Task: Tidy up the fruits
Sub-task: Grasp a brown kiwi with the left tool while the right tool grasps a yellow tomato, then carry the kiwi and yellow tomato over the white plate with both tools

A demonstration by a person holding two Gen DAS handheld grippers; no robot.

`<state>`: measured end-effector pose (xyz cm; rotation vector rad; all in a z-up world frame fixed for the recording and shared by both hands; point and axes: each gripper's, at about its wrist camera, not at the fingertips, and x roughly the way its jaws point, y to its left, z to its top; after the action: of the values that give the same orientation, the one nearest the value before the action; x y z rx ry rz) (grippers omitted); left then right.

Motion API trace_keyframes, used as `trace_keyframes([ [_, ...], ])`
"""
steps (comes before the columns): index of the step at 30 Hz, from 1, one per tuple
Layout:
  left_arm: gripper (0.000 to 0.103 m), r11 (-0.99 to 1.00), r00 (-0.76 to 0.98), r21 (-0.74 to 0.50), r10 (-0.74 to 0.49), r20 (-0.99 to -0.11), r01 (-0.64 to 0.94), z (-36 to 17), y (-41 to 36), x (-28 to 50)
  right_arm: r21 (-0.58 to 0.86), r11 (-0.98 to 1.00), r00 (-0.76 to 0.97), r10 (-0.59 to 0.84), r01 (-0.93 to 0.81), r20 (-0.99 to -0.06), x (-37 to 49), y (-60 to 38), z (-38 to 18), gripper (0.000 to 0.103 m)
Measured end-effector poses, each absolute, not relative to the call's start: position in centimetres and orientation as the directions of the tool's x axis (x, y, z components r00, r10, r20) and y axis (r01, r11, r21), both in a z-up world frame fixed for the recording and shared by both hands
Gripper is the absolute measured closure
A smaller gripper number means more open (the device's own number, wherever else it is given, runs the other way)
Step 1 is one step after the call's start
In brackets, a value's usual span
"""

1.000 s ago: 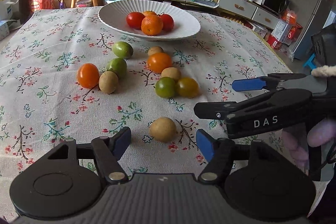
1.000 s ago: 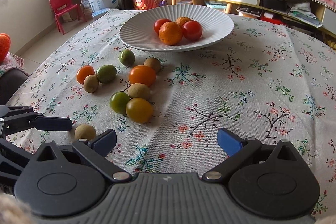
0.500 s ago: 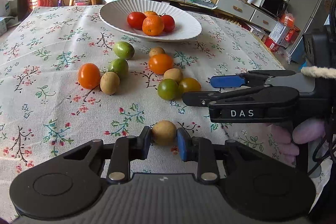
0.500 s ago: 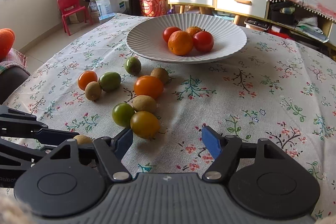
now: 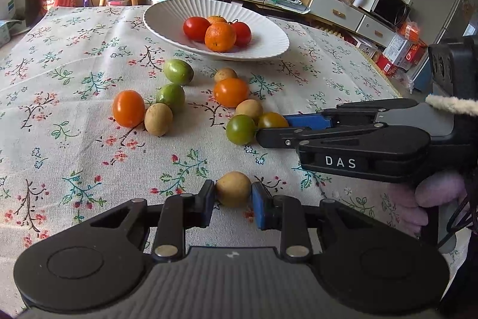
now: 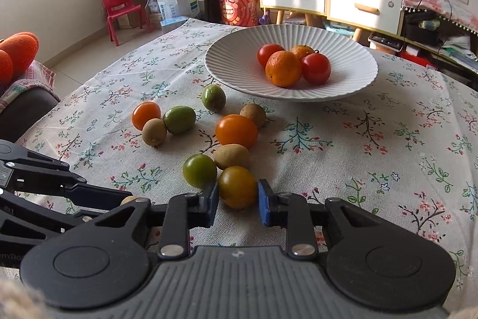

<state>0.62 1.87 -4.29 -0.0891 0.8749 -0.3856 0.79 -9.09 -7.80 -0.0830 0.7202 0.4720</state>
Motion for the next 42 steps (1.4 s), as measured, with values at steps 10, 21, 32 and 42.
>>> trace_keyframes([
  [10, 0.089, 0.927, 0.596, -0.233, -0.368, -0.714, 0.293, -3.4, 2.0, 1.1, 0.113, 0.891, 0.641, 0.400, -0.440, -0.655, 0.8, -9.1, -7.3, 0.078],
  [21, 0.089, 0.931, 0.613, -0.230, -0.360, -0.703, 0.282, -2.4, 2.0, 1.9, 0.121, 0.896, 0.624, 0.389, -0.428, -0.678, 0.8, -9.4, -6.1, 0.078],
  [32, 0.089, 0.938, 0.652, -0.245, -0.346, -0.675, 0.245, -0.9, 2.5, 3.5, 0.111, 0.910, 0.646, 0.366, -0.400, -0.669, 1.4, -10.0, -4.6, 0.078],
  [42, 0.089, 0.941, 0.666, -0.229, -0.339, -0.665, 0.250, 0.0, 1.5, 4.7, 0.115, 0.920, 0.686, 0.359, -0.375, -0.633, 2.8, -11.6, -3.3, 0.078],
])
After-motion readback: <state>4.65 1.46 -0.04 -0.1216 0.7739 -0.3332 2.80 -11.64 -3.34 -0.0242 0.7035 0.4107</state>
